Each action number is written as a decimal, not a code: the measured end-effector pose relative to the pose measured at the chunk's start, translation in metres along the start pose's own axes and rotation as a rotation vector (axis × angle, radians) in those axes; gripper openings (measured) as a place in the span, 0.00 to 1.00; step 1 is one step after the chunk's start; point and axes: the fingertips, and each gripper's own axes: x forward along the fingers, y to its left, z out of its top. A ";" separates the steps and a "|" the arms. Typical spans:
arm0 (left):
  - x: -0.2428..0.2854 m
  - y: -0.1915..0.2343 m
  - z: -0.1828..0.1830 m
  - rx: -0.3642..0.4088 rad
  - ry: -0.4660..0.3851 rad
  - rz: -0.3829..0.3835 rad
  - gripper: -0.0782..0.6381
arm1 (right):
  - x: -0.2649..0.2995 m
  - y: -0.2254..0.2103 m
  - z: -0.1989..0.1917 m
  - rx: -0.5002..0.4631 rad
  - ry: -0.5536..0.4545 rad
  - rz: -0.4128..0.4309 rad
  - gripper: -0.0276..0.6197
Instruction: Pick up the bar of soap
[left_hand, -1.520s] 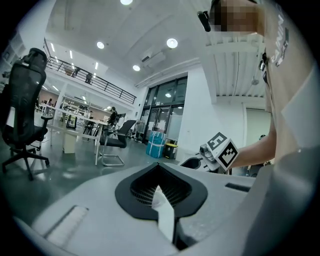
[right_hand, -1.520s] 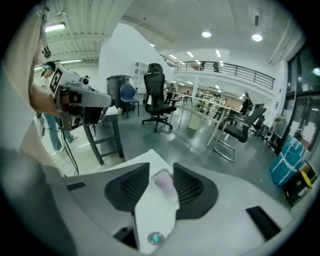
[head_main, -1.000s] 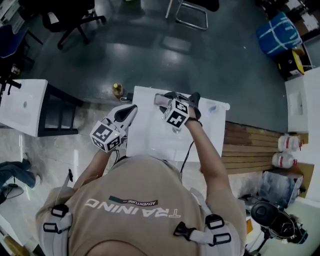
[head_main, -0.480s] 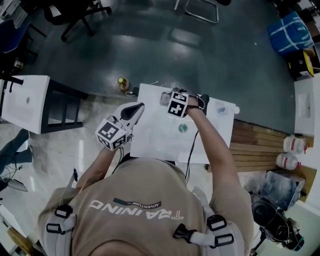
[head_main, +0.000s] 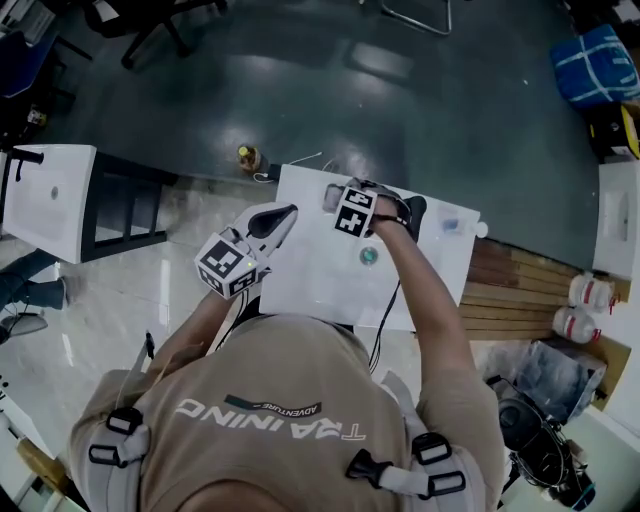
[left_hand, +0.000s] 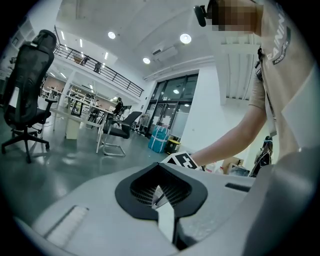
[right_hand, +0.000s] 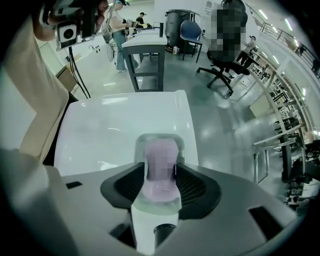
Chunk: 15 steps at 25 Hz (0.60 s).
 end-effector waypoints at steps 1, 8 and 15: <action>0.000 0.002 -0.001 -0.001 0.005 0.000 0.11 | 0.002 0.001 0.000 0.002 0.001 0.004 0.34; 0.004 0.010 -0.009 -0.013 0.028 0.011 0.11 | 0.011 0.003 0.003 -0.021 -0.001 0.020 0.34; 0.007 0.003 -0.013 -0.017 0.044 0.008 0.11 | 0.016 -0.001 0.004 0.005 0.070 -0.002 0.34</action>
